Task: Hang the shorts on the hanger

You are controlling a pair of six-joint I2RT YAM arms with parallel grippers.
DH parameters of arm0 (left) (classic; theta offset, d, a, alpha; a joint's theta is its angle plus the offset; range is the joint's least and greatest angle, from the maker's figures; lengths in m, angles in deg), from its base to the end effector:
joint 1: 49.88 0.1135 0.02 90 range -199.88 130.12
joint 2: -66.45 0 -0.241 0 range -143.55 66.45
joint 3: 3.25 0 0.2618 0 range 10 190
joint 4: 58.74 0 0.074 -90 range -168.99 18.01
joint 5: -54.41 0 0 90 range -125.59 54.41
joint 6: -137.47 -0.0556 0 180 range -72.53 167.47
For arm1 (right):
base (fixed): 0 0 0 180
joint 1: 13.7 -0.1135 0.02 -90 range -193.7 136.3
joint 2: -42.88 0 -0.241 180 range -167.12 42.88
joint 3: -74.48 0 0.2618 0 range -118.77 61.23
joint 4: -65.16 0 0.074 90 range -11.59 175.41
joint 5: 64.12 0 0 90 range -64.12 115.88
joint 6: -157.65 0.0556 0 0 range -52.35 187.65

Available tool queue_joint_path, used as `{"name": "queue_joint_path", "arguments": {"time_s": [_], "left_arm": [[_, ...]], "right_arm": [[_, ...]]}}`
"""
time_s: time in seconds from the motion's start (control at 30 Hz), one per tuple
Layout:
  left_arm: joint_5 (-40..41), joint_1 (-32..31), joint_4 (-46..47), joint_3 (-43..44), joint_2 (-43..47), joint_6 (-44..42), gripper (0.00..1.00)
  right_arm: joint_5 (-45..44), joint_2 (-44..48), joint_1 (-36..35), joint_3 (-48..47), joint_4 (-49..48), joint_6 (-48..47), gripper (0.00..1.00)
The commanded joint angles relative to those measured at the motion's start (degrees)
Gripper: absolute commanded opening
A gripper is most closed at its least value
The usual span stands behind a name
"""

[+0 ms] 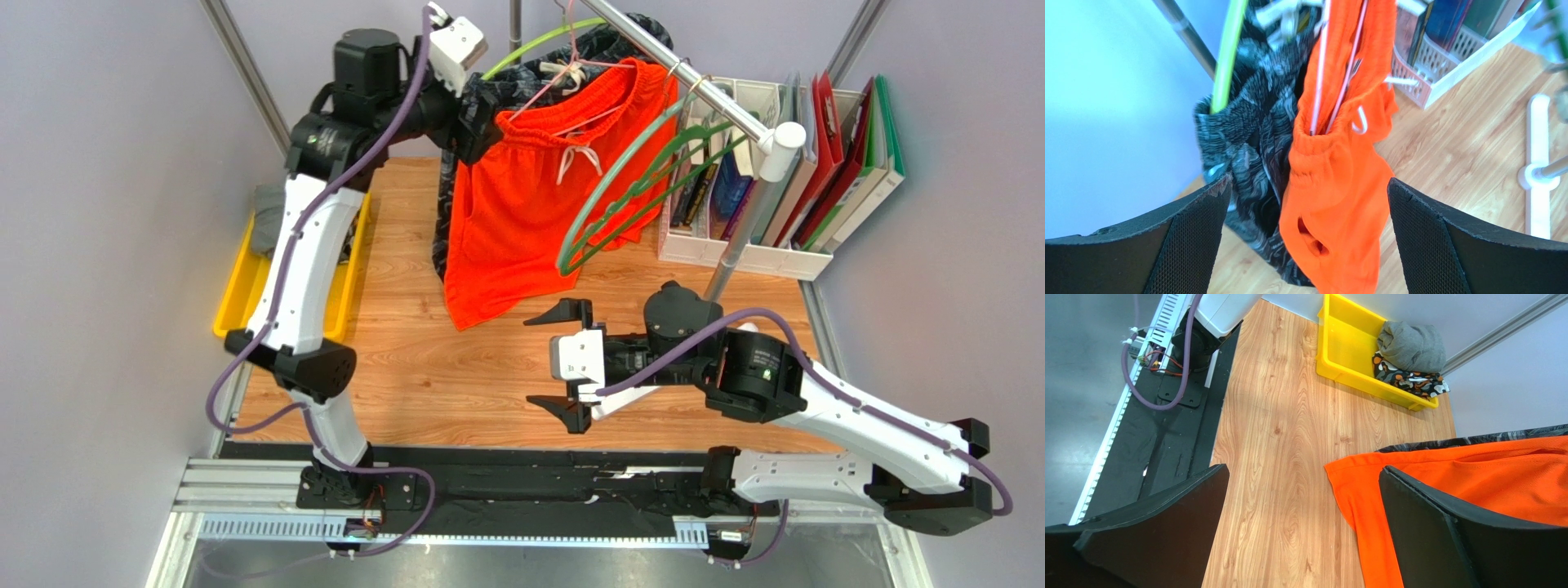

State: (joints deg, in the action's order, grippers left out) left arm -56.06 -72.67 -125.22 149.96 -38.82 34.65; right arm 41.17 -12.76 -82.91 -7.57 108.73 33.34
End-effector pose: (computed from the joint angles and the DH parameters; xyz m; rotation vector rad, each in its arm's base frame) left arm 0.3413 -0.1645 0.5003 0.8086 1.7180 -0.4564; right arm 0.0716 0.2300 0.3912 -1.6126 1.0307 0.6653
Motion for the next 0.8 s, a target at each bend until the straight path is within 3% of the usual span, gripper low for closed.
{"name": "queue_joint_path", "arguments": {"time_s": [0.0, 0.2, 0.4, 0.77], "left_arm": [[-0.5, 0.1, 0.5, -1.3, 7.8, -1.6, 0.99], [-4.5, 3.9, -1.9, -8.9, 15.8, -2.2, 0.99], [-12.0, 8.0, -14.3, -12.0, 22.3, -8.0, 0.99], [-11.0, 9.3, -14.3, -46.0, 40.1, -4.9, 0.99]], "right_arm": [[1.8, 1.1, -0.3, -5.6, 4.7, -0.4, 1.00], [-0.5, 2.9, -0.4, -7.5, 8.3, -0.9, 1.00], [-7.5, 7.3, -0.5, -8.3, 11.9, -1.0, 1.00], [-9.0, 14.3, 10.8, -3.8, 13.9, 3.2, 1.00]]}}
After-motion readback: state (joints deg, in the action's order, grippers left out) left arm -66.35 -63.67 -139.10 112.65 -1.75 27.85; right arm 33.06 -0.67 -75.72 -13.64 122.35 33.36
